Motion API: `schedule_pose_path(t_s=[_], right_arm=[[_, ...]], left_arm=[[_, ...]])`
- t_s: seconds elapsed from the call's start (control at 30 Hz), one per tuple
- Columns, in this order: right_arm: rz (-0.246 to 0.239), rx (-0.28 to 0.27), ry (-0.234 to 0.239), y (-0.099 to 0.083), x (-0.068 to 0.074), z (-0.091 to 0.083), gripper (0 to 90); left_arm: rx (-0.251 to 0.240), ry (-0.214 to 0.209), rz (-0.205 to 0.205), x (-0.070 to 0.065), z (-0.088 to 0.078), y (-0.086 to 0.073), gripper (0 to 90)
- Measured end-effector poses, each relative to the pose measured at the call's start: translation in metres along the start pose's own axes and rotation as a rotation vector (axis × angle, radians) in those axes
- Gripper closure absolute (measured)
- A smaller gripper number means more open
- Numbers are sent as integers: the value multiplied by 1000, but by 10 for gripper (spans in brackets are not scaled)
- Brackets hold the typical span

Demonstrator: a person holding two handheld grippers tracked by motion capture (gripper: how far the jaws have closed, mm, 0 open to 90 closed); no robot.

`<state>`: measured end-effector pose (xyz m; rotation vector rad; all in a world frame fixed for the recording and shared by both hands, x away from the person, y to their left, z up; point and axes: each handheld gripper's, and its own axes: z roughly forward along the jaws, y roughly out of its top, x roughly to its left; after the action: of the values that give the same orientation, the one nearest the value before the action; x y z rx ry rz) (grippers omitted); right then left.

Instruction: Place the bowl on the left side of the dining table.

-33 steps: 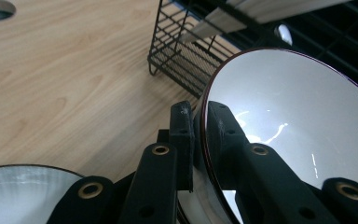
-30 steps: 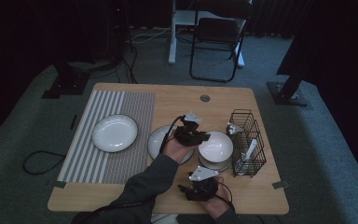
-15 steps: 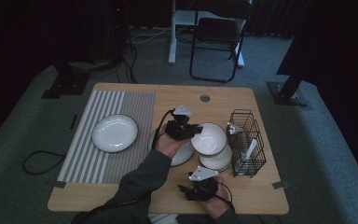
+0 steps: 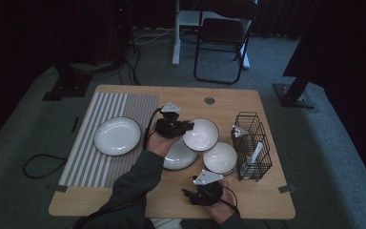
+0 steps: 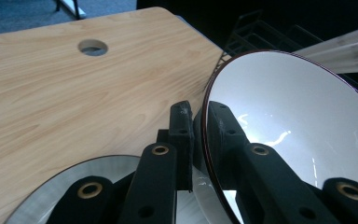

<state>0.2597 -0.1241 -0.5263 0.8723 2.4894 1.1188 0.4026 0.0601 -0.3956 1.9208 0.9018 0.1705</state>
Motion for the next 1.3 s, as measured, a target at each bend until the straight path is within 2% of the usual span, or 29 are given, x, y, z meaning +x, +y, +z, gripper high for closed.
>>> schedule_pose_path(t_s=[0.1, 0.67, 0.9, 1.17, 1.3], right_arm=[[-2, 0, -2, 0, 0, 0, 371], [0, 2, 0, 0, 0, 0, 371], [1, 2, 0, 0, 0, 0, 371], [0, 2, 0, 0, 0, 0, 371], [0, 1, 0, 0, 0, 0, 371]], left_arm=[[-1, 20, -5, 9, -6, -3, 823], [-42, 119, -91, 56, -43, -19, 822], [-43, 172, -127, 79, -60, -32, 822], [-43, 221, -137, 99, -76, -41, 820], [-55, 241, -155, 108, -84, -44, 820]])
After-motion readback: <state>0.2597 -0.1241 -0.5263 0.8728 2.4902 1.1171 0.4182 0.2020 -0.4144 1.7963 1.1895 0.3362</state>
